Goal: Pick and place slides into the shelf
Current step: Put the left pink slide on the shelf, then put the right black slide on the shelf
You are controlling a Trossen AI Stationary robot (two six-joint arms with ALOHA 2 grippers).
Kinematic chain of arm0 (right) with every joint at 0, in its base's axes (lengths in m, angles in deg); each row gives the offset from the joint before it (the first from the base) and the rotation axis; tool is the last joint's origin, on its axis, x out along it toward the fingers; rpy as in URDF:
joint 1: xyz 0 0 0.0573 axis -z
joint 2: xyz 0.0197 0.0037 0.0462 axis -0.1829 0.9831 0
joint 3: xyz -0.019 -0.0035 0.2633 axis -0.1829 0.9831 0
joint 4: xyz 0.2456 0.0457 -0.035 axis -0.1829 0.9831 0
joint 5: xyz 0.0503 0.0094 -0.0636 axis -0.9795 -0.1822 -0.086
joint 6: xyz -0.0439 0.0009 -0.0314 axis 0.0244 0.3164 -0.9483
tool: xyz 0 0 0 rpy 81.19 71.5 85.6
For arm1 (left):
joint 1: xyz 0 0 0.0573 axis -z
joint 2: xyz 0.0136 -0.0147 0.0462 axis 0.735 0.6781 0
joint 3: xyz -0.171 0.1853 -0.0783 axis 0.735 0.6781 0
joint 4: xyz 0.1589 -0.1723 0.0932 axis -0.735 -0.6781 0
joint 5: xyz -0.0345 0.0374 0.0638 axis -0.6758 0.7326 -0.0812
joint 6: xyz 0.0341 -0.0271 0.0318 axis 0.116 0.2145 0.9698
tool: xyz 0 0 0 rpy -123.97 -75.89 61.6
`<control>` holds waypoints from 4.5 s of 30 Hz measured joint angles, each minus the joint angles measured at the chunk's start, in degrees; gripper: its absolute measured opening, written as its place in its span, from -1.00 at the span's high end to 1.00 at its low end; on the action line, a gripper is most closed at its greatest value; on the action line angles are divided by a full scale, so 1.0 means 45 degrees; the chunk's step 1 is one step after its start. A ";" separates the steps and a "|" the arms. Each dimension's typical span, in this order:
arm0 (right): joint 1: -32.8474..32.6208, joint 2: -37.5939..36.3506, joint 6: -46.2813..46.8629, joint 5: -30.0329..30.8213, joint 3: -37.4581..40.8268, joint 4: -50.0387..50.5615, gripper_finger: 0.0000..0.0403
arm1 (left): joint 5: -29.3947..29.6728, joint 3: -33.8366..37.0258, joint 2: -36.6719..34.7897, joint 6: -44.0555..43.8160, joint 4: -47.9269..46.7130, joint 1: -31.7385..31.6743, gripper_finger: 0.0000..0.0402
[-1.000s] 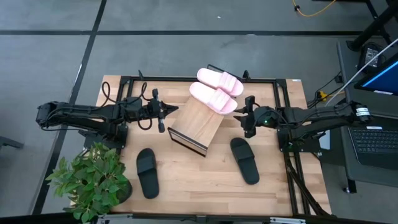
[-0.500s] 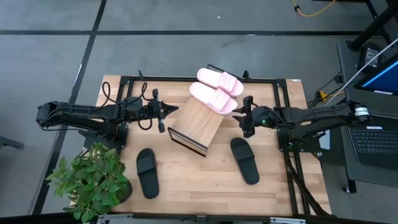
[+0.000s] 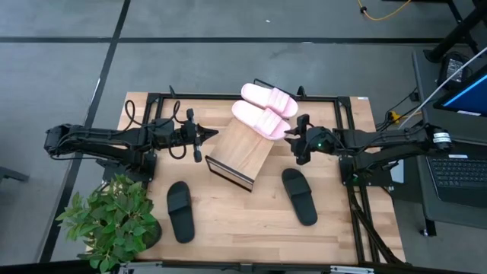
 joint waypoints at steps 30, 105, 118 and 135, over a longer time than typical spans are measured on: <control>0.0088 0.0024 -0.0296 0.0010 0.0000 0.0269 0.39 | 0.0000 0.0000 0.0000 0.0000 -0.0204 -0.0001 1.00; 0.0096 0.0010 0.0044 0.4707 0.0000 0.0560 0.58 | -0.0092 0.0000 0.0000 -0.0053 -0.0238 0.0000 1.00; 0.0050 -0.0029 0.0096 0.4148 -0.0094 0.0589 0.58 | -0.0097 -0.0005 0.0000 -0.0068 -0.0544 0.0000 1.00; -0.1603 -0.0367 0.5444 0.2257 -0.3561 0.5383 0.97 | -0.0120 -0.0005 -0.0003 -0.0010 -0.0520 0.0000 1.00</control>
